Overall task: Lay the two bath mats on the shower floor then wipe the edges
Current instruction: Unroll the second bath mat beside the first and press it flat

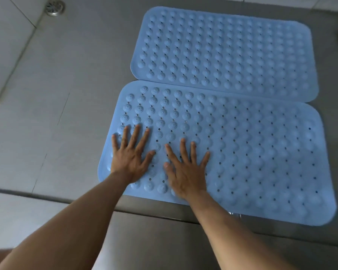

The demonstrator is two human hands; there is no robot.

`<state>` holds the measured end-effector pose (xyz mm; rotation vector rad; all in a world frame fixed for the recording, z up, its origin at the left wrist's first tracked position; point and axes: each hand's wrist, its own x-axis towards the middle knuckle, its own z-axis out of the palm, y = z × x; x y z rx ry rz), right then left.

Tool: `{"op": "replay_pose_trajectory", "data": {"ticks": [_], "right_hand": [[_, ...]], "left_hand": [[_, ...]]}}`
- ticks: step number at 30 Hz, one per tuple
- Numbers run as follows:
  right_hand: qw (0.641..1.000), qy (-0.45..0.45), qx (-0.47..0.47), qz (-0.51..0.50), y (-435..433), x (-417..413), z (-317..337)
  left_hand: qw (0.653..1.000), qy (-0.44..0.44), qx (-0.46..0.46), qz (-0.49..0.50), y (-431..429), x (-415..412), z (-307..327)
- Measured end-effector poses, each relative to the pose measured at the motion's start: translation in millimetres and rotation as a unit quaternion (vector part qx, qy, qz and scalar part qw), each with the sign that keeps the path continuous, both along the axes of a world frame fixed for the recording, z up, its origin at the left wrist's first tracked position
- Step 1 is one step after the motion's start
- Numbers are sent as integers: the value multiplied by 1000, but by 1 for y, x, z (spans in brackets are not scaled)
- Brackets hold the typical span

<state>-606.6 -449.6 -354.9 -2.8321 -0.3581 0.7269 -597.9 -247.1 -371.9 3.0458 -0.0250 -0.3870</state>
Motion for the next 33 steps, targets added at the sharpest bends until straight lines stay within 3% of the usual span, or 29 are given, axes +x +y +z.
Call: {"op": "replay_pose_trajectory", "data": {"ticks": [4, 8, 14, 18, 33], "right_hand": [[994, 41, 103, 24, -27, 1, 16], [984, 3, 176, -4, -99, -5, 20], [991, -92, 36, -94, -229, -5, 9], [982, -94, -59, -153, -293, -1, 8], [985, -61, -64, -149, -323, -1, -5]], "left_hand": [[998, 31, -14, 49, -8, 4, 10], [998, -7, 4, 60, -60, 6, 24], [999, -14, -24, -37, -191, 6, 18], [997, -8, -26, -72, -260, 7, 16], [999, 38, 4, -25, -305, 10, 14]]}}
